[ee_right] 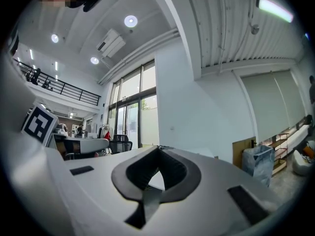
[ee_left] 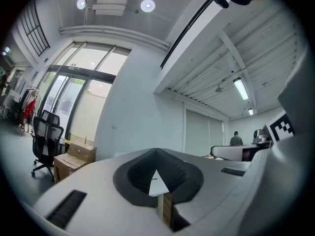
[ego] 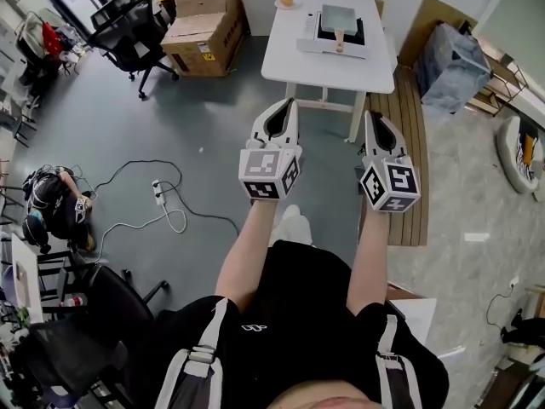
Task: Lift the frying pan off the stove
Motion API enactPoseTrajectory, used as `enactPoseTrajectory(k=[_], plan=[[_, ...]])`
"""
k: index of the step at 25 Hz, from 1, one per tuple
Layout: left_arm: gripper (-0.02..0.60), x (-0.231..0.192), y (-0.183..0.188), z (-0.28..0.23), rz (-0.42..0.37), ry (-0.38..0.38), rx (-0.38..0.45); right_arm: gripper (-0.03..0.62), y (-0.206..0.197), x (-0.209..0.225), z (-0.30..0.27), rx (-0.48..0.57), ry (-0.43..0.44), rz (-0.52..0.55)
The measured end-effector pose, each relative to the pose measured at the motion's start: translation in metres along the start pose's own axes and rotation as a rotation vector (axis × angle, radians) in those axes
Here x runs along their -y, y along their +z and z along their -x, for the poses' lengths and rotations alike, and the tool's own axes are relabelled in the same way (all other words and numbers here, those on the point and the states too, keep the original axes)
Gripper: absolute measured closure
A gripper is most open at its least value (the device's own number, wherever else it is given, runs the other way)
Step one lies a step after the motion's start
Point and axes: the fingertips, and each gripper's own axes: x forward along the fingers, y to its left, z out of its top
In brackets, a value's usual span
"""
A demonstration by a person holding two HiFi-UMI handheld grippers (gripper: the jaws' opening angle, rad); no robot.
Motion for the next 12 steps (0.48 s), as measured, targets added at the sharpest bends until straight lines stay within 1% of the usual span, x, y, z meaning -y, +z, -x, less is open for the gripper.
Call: enactPoseTrajectory(k=[3, 6, 9, 12], plan=[[0.58, -0.007, 0.0, -0.01, 0.011, 0.004, 0.008, 0.592, 0.0, 0.004, -0.009, 0.003, 0.004, 0.007], [0.58, -0.009, 0.002, -0.027, 0.017, -0.012, 0.019, 0.592, 0.002, 0.018, -0.019, 0.015, -0.012, 0.008], [0.58, -0.012, 0.004, -0.054, 0.018, -0.035, 0.037, 0.592, 0.007, 0.039, -0.039, 0.028, -0.031, 0.017], [0.58, -0.03, 0.001, -0.089, 0.037, -0.028, 0.04, 0.592, 0.012, 0.057, -0.067, 0.035, -0.033, 0.03]])
